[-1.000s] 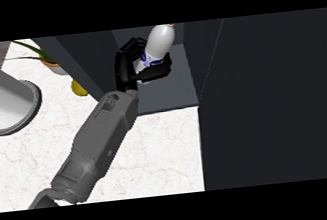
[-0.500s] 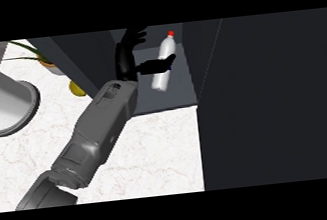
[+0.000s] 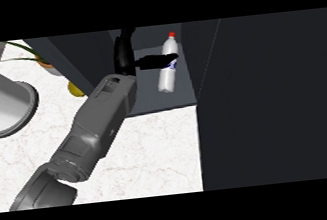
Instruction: Pick up the bottled water, place it into the cabinet and close the cabinet
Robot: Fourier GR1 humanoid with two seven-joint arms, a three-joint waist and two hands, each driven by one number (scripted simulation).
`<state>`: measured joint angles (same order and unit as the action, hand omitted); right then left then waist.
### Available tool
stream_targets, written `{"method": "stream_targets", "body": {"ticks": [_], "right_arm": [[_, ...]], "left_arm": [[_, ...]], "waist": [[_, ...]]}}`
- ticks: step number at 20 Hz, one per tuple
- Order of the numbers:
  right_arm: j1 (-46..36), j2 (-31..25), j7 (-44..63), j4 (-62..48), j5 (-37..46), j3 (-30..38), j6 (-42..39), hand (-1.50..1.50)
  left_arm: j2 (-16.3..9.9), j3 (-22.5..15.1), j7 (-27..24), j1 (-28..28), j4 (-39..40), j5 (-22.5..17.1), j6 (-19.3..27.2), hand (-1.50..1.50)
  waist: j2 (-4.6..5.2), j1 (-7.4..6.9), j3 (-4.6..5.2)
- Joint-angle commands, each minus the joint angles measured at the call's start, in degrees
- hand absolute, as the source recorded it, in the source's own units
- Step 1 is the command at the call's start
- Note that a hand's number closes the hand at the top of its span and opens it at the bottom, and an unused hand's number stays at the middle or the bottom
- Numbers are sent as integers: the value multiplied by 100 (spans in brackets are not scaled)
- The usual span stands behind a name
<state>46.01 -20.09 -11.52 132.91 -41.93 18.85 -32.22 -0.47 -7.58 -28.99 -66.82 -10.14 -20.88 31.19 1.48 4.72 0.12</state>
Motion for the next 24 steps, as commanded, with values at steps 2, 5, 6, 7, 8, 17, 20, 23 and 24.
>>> {"method": "stream_targets", "body": {"ticks": [2,5,6,7,8,17,20,23,24], "right_arm": [[269,49,192,665,-328,114,137,-150],[154,-78,282,646,-341,220,222,-150],[318,-33,70,348,-392,408,-118,-150],[181,-24,293,678,-257,188,193,-150],[99,-73,276,545,-497,392,276,-150],[-226,-105,633,570,-267,337,507,-150],[44,-143,696,858,-452,420,439,-150],[70,-76,864,1160,-553,410,752,-150],[-22,-109,731,836,-476,466,574,-150]], "left_arm": [[13,246,-637,108,-157,-152,-459,-150],[46,277,-810,-16,-241,-225,-605,-150],[46,237,-878,35,-333,-236,-655,-150],[46,256,-1059,63,-246,-216,-667,-150],[46,197,-747,-152,-238,-182,-726,-150],[47,-338,-671,204,-1151,-898,-611,-150],[47,-840,-737,1009,-1754,-1275,-650,-150],[47,-1154,-519,1282,-2138,-1447,-736,-150],[47,-1386,-465,1616,-2646,-1445,-613,-150]], "waist": [[-20,-27,6],[-25,-20,4],[-77,-43,-4],[-32,-50,2],[-64,-118,-2],[-141,-197,-6],[-190,-178,-3],[-167,-255,1],[-218,-386,-3]]}}
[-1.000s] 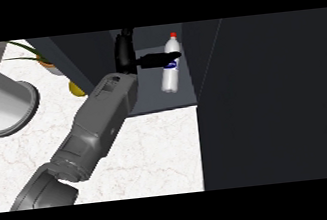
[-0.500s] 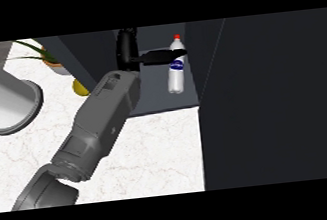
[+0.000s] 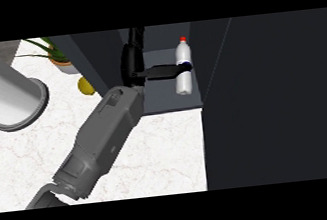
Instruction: Pick up the bottled water, place it into the cabinet and close the cabinet
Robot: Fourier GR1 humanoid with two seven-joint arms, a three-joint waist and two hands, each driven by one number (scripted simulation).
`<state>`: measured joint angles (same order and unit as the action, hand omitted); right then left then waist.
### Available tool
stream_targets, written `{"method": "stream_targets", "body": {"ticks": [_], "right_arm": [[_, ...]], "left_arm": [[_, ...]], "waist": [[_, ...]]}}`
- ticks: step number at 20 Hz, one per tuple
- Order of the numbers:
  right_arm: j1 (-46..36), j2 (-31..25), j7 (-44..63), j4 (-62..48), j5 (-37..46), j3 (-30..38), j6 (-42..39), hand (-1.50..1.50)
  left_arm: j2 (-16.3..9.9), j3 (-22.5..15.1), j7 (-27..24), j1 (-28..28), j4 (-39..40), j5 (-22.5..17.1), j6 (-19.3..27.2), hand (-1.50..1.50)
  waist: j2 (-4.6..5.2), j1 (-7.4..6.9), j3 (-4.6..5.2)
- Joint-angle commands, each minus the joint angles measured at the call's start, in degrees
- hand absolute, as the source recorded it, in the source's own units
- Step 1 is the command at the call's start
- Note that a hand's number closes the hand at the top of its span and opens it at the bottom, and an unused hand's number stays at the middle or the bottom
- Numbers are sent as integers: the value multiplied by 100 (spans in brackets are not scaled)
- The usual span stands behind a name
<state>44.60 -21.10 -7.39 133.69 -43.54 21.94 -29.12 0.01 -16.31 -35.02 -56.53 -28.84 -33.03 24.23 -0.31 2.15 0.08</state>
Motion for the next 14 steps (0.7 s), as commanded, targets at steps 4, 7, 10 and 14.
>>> {"method": "stream_targets", "body": {"ticks": [4,7,10,14], "right_arm": [[375,229,346,1052,-255,73,265,-150],[519,370,339,1185,-89,-7,253,-150],[291,279,384,966,-43,-35,396,-150],[99,307,444,1091,73,-110,541,-150]], "left_arm": [[-1,-972,144,1314,-1679,-241,202,-150],[-1,-1189,-25,1974,-2190,-343,110,-150],[-1,-1593,341,2628,-3312,-194,547,-150],[-56,-2071,320,3525,-4195,-74,703,-150]], "waist": [[-40,-175,0],[-21,-167,3],[-65,-348,-1],[-40,-318,0]]}}
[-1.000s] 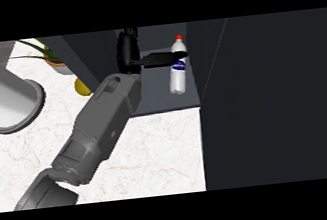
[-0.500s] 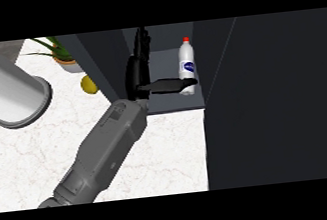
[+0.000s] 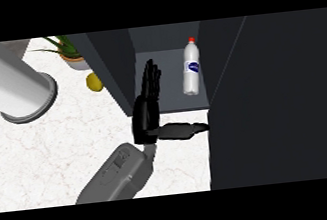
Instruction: Pick up the bottled water, place it into the cabinet and close the cabinet
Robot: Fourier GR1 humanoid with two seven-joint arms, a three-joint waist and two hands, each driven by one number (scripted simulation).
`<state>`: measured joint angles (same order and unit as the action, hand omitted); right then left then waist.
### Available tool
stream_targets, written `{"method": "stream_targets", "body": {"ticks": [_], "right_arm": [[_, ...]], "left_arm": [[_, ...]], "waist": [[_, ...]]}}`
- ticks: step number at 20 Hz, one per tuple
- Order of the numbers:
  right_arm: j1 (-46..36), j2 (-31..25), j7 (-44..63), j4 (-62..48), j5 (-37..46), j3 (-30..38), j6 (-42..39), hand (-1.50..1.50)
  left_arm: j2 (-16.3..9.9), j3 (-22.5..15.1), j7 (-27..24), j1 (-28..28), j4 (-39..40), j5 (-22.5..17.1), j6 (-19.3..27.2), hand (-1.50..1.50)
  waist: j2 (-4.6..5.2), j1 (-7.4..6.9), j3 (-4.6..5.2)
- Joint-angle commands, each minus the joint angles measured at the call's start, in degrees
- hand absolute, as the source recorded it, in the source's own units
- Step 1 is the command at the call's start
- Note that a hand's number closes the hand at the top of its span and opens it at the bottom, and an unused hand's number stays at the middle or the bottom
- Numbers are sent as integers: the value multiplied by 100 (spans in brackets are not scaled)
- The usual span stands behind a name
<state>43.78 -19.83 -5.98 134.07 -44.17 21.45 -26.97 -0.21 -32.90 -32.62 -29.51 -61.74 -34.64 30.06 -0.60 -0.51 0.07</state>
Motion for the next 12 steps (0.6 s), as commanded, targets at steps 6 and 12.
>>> {"method": "stream_targets", "body": {"ticks": [6,12], "right_arm": [[174,-209,351,812,43,104,-186,150],[302,-382,542,1066,3,-106,-434,150]], "left_arm": [[-655,-1089,16,1986,-1956,285,-288,150],[-1773,-1090,245,2800,-3260,371,-322,150]], "waist": [[13,27,0],[9,4,1]]}}
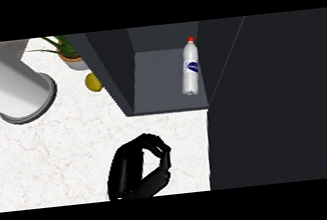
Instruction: Pick up the bottled water, place it into the cabinet and close the cabinet
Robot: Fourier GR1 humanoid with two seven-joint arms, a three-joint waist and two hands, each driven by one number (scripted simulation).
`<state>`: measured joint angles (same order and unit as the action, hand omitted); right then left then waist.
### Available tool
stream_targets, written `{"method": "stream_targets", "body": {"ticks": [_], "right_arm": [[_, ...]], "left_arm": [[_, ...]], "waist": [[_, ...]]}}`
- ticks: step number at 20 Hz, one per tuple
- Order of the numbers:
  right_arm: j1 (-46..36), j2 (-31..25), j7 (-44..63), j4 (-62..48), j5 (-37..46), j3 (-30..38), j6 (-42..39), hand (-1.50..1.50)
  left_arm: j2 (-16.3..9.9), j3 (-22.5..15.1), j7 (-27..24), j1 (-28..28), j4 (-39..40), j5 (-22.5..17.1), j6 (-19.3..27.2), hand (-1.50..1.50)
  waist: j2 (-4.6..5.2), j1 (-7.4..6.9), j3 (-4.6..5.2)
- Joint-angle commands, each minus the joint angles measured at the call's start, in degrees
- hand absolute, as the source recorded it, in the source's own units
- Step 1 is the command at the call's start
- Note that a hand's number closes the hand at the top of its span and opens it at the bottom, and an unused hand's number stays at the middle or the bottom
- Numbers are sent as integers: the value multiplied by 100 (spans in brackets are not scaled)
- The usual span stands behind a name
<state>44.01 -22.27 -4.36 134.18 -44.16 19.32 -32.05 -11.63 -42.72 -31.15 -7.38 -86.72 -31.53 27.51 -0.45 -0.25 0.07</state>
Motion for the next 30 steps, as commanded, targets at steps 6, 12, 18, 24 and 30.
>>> {"method": "stream_targets", "body": {"ticks": [6,12,18,24,30], "right_arm": [[502,-397,457,1332,146,-126,-495,150],[517,-354,330,1610,429,-511,-952,150],[265,-301,238,1732,722,-738,-990,150],[271,-375,476,1881,950,-1367,-1083,150],[-342,-576,753,1920,1040,-1988,-995,150]], "left_arm": [[-1253,185,-365,1222,-878,-10,-574,150],[-2230,1030,-130,1457,-1618,-534,-1043,150],[-2579,1496,-325,1977,-2095,-1036,-1495,-150],[-3140,2269,-351,2406,-2210,-1455,-1732,-150],[-3445,2642,-368,2652,-2343,-1675,-1975,-150]], "waist": [[3,40,14],[-22,100,17],[-44,31,29],[-81,18,47],[-96,-75,76]]}}
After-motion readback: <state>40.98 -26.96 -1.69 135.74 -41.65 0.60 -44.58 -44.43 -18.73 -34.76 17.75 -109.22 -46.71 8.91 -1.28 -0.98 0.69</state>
